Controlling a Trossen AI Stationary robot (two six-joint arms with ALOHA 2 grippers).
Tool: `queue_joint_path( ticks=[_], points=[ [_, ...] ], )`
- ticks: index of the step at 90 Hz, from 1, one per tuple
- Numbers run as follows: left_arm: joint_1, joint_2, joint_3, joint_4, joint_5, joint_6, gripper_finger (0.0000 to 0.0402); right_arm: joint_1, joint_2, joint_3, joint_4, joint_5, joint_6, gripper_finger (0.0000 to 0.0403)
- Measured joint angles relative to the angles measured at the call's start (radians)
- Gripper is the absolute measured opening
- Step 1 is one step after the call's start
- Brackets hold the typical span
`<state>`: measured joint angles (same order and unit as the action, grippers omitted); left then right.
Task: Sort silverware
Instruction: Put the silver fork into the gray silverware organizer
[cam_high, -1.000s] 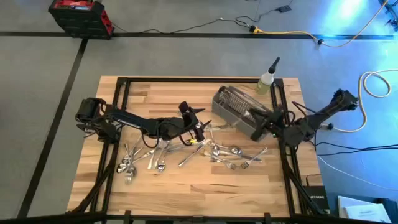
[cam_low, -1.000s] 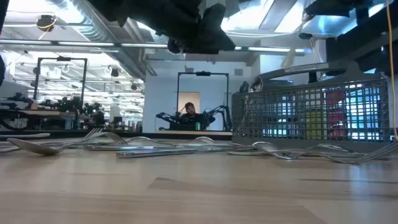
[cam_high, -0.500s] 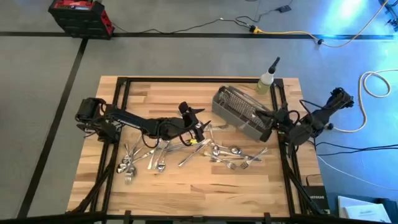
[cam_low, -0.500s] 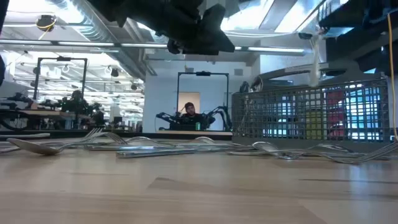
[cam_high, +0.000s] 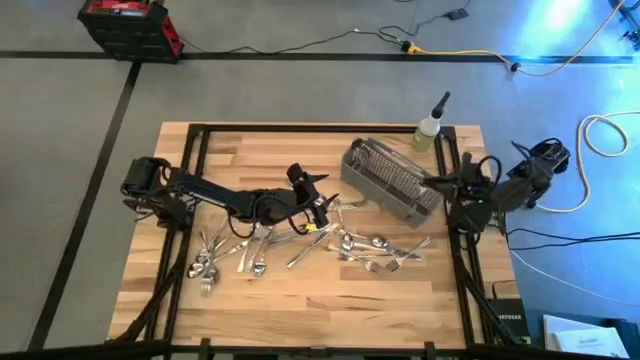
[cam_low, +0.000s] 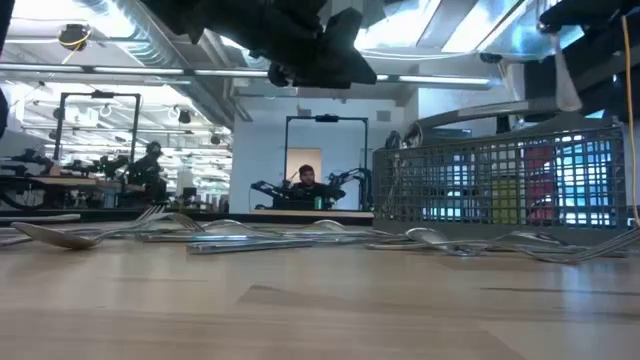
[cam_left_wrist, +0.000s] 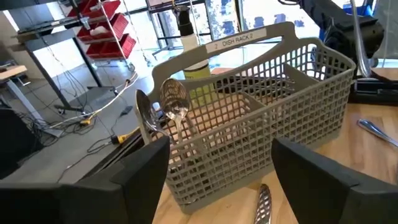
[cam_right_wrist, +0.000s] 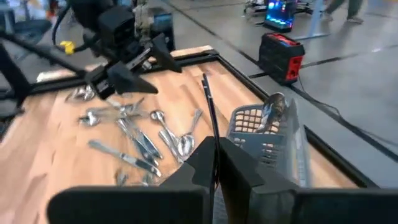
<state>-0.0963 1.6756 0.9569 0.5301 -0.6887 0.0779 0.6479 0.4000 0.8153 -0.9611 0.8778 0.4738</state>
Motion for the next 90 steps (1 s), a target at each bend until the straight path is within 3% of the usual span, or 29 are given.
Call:
queue_joint_path(
  ticks=[26,53,90],
  points=[
    [0.000,0.000,0.000,0.000,-0.003,0.000,0.0267,0.000,-0.045,0.052,-0.182,0.019,-0.034,0.0000],
    [0.001,0.000,0.000,-0.001,-0.003,0.007,0.0267,0.000,-0.187,-0.015,-0.187,0.005,-0.041,0.0000],
    [0.006,0.000,0.000,-0.001,-0.003,0.005,0.0267,0.000,-0.193,-0.026,-0.153,-0.085,-0.132,0.0000]
  ],
)
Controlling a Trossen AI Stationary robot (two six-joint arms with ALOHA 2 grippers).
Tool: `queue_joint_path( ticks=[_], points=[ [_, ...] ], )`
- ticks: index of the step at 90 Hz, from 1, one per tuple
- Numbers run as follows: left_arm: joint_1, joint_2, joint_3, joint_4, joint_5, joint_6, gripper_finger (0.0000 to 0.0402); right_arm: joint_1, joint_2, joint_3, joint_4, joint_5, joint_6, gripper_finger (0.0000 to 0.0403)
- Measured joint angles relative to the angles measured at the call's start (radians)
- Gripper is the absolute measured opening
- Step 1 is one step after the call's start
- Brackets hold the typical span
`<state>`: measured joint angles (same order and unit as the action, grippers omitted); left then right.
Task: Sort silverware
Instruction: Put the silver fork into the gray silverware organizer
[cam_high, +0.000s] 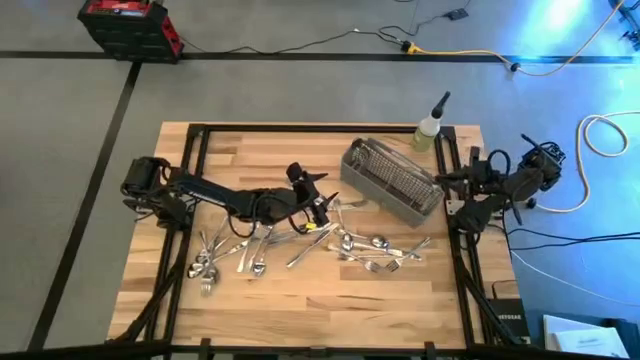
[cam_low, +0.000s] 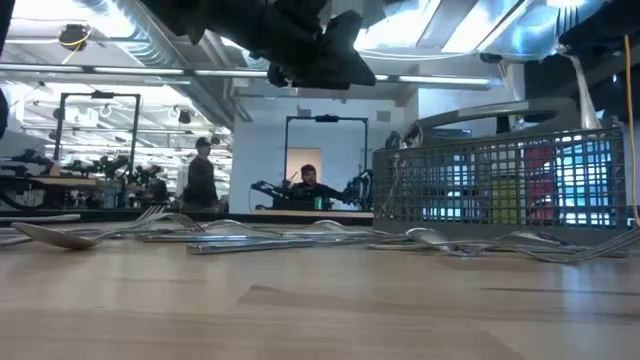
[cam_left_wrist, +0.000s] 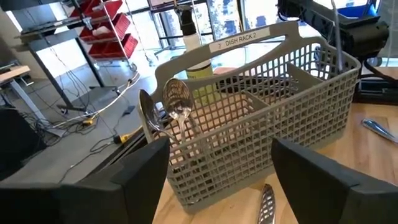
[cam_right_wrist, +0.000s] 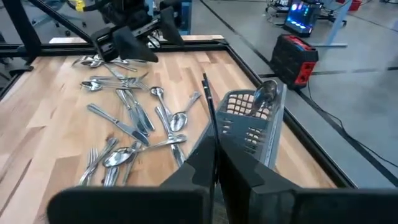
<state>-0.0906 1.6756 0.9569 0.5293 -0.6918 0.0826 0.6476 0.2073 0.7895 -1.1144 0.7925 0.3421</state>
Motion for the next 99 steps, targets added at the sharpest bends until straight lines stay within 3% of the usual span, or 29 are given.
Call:
queue_joint_path(
  ticks=[99],
  points=[
    [0.015,0.000,0.000,-0.026,0.000,-0.024,0.0267,0.000,-0.002,-0.010,-0.031,0.000,0.011,0.0005]
  ],
)
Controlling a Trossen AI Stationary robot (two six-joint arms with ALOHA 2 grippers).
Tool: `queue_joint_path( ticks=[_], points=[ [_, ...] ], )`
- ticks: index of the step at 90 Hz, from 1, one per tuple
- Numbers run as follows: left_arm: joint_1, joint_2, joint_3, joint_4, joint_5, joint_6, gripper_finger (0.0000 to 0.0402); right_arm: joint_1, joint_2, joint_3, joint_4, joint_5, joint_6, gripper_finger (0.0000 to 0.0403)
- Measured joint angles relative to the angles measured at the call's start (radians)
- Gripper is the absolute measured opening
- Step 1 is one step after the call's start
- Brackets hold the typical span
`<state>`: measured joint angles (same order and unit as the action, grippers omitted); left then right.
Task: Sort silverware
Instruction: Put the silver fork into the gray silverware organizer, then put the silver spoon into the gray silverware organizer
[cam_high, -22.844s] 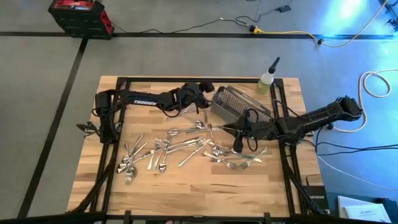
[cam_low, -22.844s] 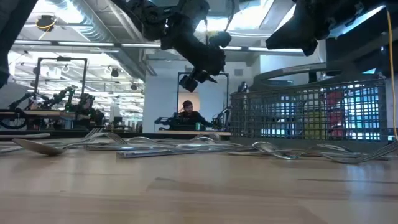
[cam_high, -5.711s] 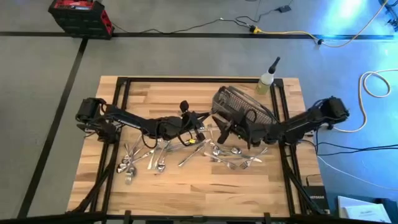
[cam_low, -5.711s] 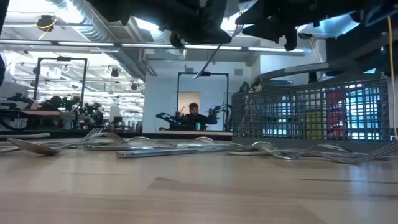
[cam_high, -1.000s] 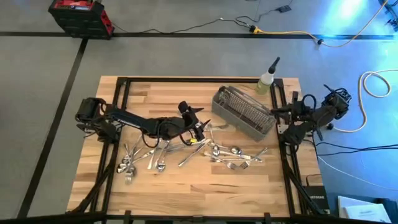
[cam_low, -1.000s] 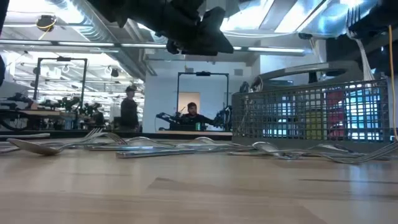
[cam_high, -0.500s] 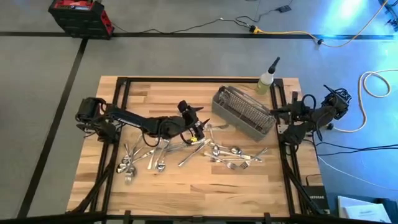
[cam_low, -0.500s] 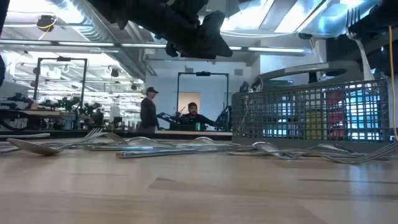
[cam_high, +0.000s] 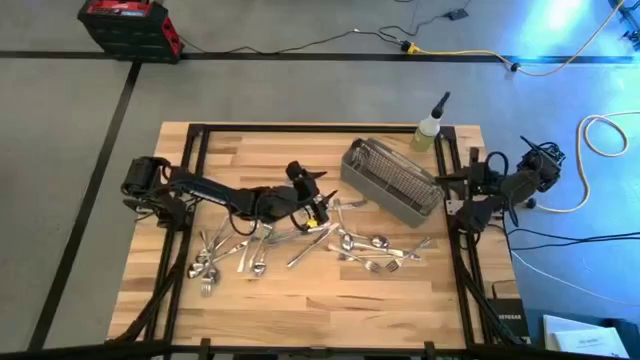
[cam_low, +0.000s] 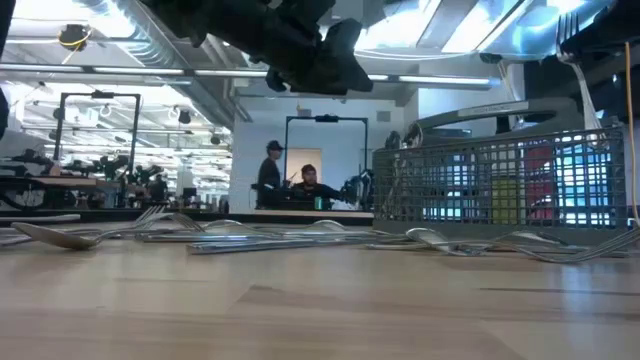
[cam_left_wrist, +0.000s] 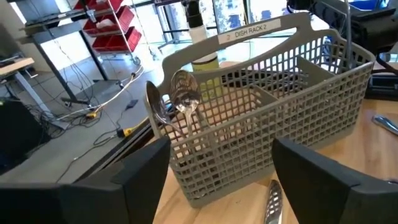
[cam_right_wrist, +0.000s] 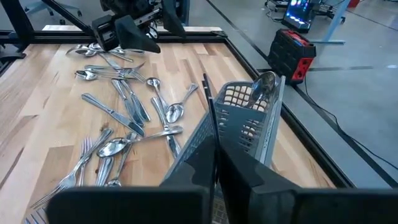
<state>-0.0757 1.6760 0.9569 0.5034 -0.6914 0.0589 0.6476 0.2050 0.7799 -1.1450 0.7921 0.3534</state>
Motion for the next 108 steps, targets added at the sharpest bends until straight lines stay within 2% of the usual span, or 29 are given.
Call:
queue_joint_path(
  ticks=[12,41,57,67,76,81,92,108],
  points=[
    [0.000,0.000,0.000,0.000,0.000,0.000,0.0267,0.000,0.000,0.000,0.000,0.000,0.000,0.0034],
    [0.000,0.000,0.000,0.000,0.000,0.000,0.0267,0.000,0.000,0.000,0.014,-0.001,0.003,0.0157],
    [0.001,0.000,0.000,0.000,0.000,0.000,0.0267,0.000,0.000,0.000,0.078,-0.056,-0.047,0.0202],
    [0.001,0.000,0.000,0.000,0.000,0.000,0.0267,0.000,0.000,-0.003,0.152,-0.145,-0.100,0.0213],
    [0.002,0.000,0.000,0.001,0.000,0.000,0.0267,0.000,0.000,-0.029,0.316,-0.348,-0.244,0.0211],
    [0.005,0.000,0.000,0.001,0.000,0.000,0.0267,0.000,0.000,-0.049,0.420,-0.419,-0.325,0.0207],
    [0.007,0.000,0.000,0.000,0.000,-0.001,0.0267,0.000,0.000,-0.106,0.585,-0.494,-0.443,0.0198],
    [0.006,0.001,0.000,-0.008,0.000,0.000,0.0267,0.000,0.000,-0.221,0.782,-0.538,-0.483,0.0194]
  ],
)
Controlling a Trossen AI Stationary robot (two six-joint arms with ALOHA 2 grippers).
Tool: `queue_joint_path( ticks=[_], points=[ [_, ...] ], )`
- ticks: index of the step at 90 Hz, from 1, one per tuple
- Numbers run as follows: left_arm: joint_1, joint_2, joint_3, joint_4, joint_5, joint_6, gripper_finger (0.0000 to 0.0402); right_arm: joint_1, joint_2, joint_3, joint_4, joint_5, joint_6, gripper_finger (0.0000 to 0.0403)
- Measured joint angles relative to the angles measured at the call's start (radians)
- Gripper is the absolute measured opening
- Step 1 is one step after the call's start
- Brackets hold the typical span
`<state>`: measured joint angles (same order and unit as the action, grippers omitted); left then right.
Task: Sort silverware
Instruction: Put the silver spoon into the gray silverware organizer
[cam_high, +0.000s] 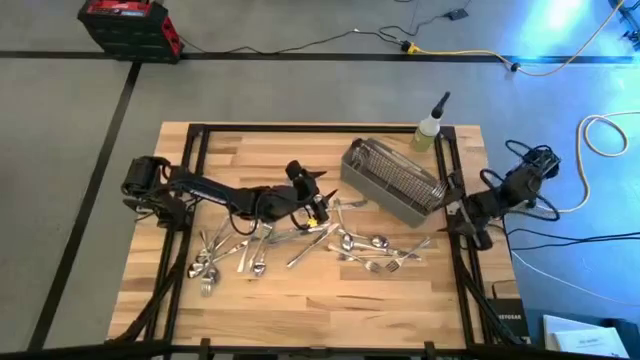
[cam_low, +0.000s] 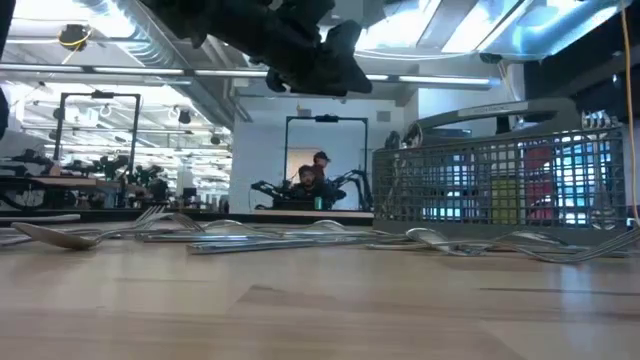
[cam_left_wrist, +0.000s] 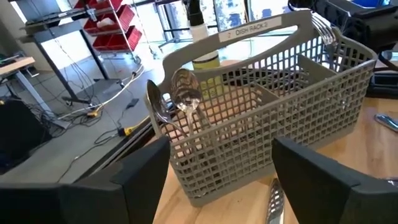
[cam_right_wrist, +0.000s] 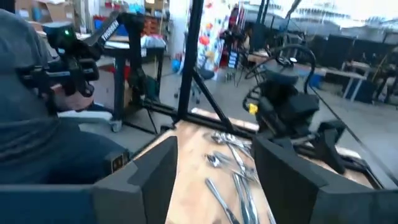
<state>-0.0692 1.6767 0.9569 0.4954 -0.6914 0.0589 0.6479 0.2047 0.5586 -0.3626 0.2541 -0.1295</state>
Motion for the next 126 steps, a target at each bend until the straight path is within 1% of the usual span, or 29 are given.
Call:
queue_joint_path(
  ticks=[14,21,30,35,46,52,58,63,70,77,86,92,102,112,117,126],
  points=[
    [0.000,0.000,0.000,-0.012,0.000,-0.006,0.0267,0.000,0.000,-0.139,0.218,-0.002,-0.015,0.0194],
    [-0.002,0.000,0.000,-0.031,0.000,-0.012,0.0267,0.000,0.002,-0.203,0.317,0.019,-0.028,0.0194],
    [-0.012,0.000,0.000,-0.094,0.000,-0.065,0.0267,0.000,0.015,-0.268,0.440,0.047,-0.031,0.0194],
    [-0.020,0.000,0.000,-0.135,0.006,-0.108,0.0267,0.000,0.033,-0.299,0.488,0.080,-0.029,0.0193],
    [-0.050,0.008,-0.004,-0.201,0.015,-0.155,0.0267,0.000,0.112,-0.349,0.557,0.176,0.000,0.0193],
    [-0.071,0.010,-0.022,-0.196,0.014,-0.165,0.0267,0.000,0.174,-0.361,0.593,0.218,0.024,0.0193],
    [-0.088,0.017,-0.038,-0.153,0.018,-0.160,0.0267,0.000,0.247,-0.363,0.632,0.225,0.044,0.0193],
    [-0.097,0.023,-0.053,-0.131,0.060,-0.125,0.0267,0.000,0.311,-0.363,0.683,0.225,0.044,0.0193],
    [-0.096,0.051,-0.051,-0.079,0.178,-0.056,0.0267,-0.001,0.392,-0.363,0.765,0.228,0.028,0.0193],
    [-0.090,0.094,-0.041,-0.029,0.265,0.010,0.0267,-0.004,0.464,-0.362,0.865,0.245,0.018,0.0193],
    [-0.074,0.159,-0.006,-0.041,0.316,0.119,0.0267,-0.019,0.537,-0.361,0.932,0.244,0.015,0.0193],
    [-0.062,0.202,0.021,-0.057,0.344,0.238,0.0267,-0.031,0.571,-0.362,0.951,0.244,0.013,0.0193],
    [-0.048,0.260,0.099,-0.140,0.369,0.418,0.0267,-0.060,0.606,-0.361,0.950,0.239,0.027,0.0193],
    [-0.033,0.300,0.213,-0.292,0.466,0.533,0.0267,-0.083,0.618,-0.361,0.947,0.215,0.068,0.0193],
    [-0.028,0.320,0.276,-0.377,0.485,0.599,0.0264,-0.093,0.618,-0.361,0.938,0.181,0.100,0.0193],
    [-0.016,0.355,0.384,-0.552,0.488,0.712,0.0258,-0.115,0.618,-0.361,0.929,0.109,0.149,0.0193]
  ],
)
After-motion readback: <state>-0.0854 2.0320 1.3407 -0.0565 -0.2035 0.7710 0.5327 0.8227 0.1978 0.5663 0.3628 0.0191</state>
